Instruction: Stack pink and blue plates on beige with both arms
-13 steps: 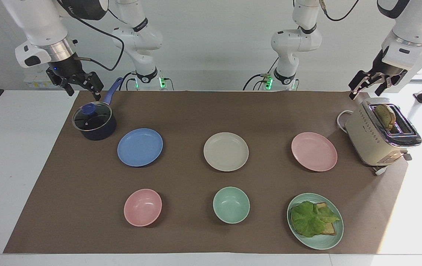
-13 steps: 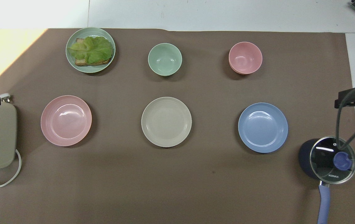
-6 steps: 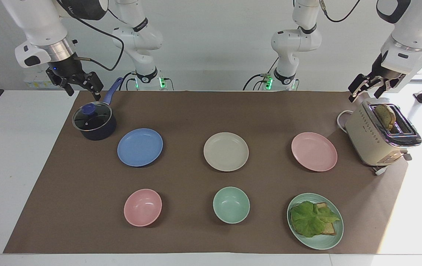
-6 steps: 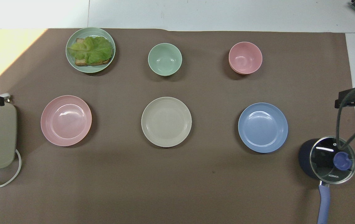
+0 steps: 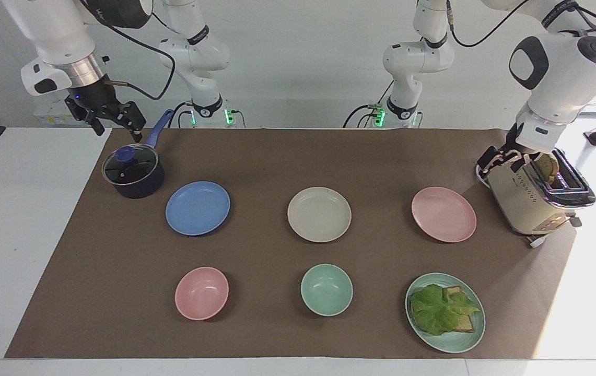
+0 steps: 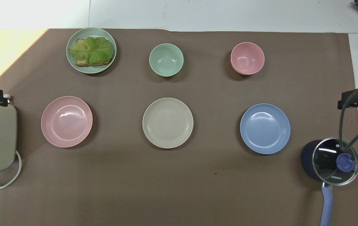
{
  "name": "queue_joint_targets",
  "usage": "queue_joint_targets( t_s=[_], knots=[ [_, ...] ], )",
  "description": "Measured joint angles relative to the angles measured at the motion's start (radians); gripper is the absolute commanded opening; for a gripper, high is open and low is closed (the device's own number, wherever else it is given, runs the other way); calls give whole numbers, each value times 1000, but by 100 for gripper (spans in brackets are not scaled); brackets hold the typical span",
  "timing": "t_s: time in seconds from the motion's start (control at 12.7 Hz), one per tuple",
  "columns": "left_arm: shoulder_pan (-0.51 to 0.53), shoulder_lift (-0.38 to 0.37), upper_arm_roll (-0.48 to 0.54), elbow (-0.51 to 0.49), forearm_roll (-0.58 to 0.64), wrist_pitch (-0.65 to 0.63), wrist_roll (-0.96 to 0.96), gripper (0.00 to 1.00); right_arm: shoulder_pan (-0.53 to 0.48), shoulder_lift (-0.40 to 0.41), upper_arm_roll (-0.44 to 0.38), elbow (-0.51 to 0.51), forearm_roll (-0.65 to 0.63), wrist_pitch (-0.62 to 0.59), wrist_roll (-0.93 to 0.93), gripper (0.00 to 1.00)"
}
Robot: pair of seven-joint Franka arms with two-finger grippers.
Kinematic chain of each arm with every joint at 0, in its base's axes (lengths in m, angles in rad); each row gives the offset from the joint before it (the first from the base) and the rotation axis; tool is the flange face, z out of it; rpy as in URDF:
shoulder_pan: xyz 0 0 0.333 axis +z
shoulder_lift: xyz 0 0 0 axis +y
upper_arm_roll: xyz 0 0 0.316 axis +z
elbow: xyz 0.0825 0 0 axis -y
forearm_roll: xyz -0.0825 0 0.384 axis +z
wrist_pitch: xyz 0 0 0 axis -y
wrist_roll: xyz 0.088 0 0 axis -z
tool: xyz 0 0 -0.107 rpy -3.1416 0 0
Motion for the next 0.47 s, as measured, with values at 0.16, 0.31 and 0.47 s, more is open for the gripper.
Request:
queue_joint_targets(
  t_s=[0.16,0.31,0.47],
  knots=[
    [25,36,1,-61,0,74,4,100,-1,0,0,0,0,0,0,100],
    [31,95,0,-105,0,151,4,100,-4,0,0,0,0,0,0,100],
    [31,150,-1,-120,0,195,4,100,-6,0,0,0,0,0,0,100]
  ],
)
